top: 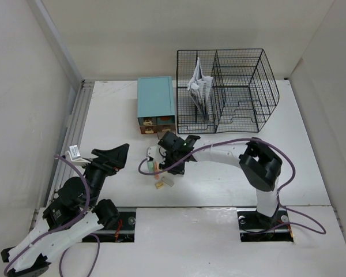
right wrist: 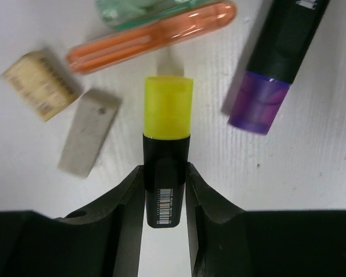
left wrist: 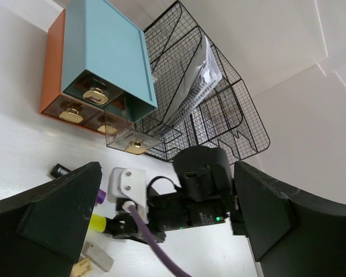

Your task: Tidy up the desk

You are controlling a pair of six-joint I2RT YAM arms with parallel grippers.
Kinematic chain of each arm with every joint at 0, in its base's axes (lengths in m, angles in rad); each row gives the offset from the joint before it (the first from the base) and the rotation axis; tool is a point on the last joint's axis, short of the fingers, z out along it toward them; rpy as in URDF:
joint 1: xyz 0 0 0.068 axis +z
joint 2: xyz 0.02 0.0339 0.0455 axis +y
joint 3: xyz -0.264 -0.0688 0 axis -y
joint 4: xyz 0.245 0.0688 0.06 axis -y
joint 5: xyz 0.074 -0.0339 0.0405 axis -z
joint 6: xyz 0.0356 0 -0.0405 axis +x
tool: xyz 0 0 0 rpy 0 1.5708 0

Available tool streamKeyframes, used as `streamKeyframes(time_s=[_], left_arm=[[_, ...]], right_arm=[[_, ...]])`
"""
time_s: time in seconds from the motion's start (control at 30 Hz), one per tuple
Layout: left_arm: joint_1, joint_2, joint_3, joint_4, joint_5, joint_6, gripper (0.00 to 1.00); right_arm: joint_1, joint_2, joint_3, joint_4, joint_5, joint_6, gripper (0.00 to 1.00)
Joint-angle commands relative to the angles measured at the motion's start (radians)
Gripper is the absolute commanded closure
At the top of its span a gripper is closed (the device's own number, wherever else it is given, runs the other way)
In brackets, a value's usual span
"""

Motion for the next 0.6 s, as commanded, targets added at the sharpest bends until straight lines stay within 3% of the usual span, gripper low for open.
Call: streamKeyframes(time_s=[0.0,0.17,0.3,0.43,0.57], left_arm=[[-0.004,-0.009,-0.008,0.041,0.006,0.019,0.01],[-0.004,0.001,-0.008,0.041,0.006,0.019,0.01],[-0.004,0.001,0.001,0.051,0.006,0.028,0.01],[-0.004,0.010,0.001,0.051,0.006,0.028,0.01],[-0.004,0.010,0.011,0.051,0.006,0.028,0.01]], right_arm=[[0.006,-0.132,0.083,-0.088,-0.105,-0.061,1.00],[0.006,-0.270,0.186,-0.150,-0.080,-0.128,1.00],[0.006,-0.292,0.262,-0.159,0.059,-0.137,1.00],[0.006,-0.302,0.282,-0.026,0.268,-0.088,1.00],[-0.038,-0.234,0.342,0.054,0.327,-0.063,1.00]])
